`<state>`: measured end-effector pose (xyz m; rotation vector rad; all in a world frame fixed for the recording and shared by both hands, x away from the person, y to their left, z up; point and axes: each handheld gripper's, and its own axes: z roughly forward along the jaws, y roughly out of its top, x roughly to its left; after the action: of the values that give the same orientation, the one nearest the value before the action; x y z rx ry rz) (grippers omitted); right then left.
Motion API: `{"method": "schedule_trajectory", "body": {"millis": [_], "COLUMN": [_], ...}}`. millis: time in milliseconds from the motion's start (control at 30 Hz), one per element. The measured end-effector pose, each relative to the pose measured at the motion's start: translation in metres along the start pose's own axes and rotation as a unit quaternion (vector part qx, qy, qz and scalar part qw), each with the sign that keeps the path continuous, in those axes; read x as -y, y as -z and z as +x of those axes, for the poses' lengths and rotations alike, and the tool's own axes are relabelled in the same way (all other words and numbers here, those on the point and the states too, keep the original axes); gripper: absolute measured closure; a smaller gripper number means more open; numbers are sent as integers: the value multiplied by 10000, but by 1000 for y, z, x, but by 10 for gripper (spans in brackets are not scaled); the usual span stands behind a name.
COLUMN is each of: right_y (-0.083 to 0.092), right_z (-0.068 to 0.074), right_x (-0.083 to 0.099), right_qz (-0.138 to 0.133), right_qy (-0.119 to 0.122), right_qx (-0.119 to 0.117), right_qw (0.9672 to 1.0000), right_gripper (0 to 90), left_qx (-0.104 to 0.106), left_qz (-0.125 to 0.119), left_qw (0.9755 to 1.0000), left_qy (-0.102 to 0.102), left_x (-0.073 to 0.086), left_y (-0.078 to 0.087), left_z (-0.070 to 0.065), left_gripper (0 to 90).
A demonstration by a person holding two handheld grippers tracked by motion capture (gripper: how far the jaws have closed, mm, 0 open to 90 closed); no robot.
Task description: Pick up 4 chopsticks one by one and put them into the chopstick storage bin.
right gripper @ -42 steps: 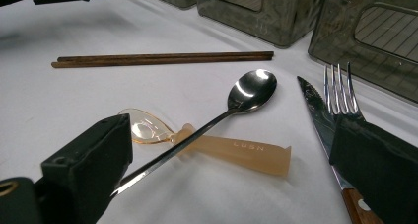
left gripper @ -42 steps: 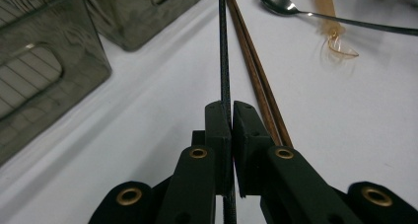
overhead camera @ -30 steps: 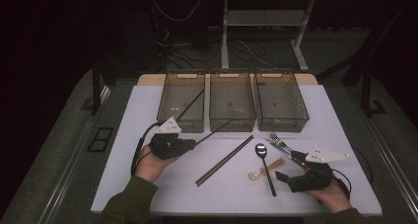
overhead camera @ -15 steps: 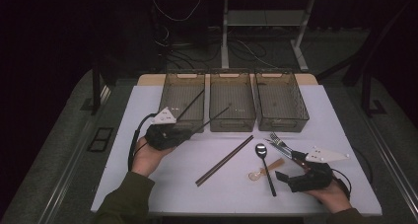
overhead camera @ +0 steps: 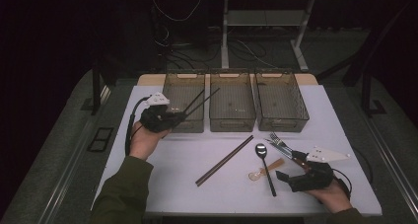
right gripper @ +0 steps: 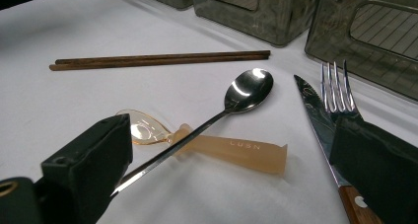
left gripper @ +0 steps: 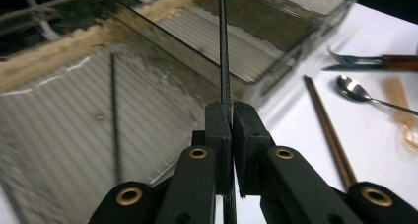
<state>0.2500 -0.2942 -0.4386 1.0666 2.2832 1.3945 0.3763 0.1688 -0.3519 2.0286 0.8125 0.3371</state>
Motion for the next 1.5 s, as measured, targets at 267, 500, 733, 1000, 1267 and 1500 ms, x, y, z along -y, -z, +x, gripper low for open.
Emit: {"method": "schedule_trajectory", "body": {"millis": [267, 500, 733, 1000, 1267, 1500], "right_y": [1, 1, 1, 1, 1, 1], "right_z": [0, 0, 0, 0, 0, 0], "right_x": [0, 0, 0, 0, 0, 0], "right_qz": [-12, -22, -22, -28, -25, -18], "right_qy": [-1, 3, 5, 2, 7, 18], "right_qx": [0, -13, -21, -32, -50, -55], "right_qw": [10000, 10000, 10000, 10000, 10000, 10000], "right_gripper": [29, 29, 29, 29, 29, 29], "left_qx": [-290, -653, -866, -987, -1094, -1131], "left_qz": [3, 254, 313, 395, 468, 640], "left_qw": [9995, 9975, 9956, 9934, 9905, 9888], "left_qy": [118, 37, 163, 421, 694, 734], "left_x": [-12, -20, -25, -20, -12, -8], "left_y": [-7, -21, -32, -45, -56, -63], "left_z": [18, 31, 42, 59, 71, 72], "left_gripper": [855, 855, 855, 855, 854, 854]}}
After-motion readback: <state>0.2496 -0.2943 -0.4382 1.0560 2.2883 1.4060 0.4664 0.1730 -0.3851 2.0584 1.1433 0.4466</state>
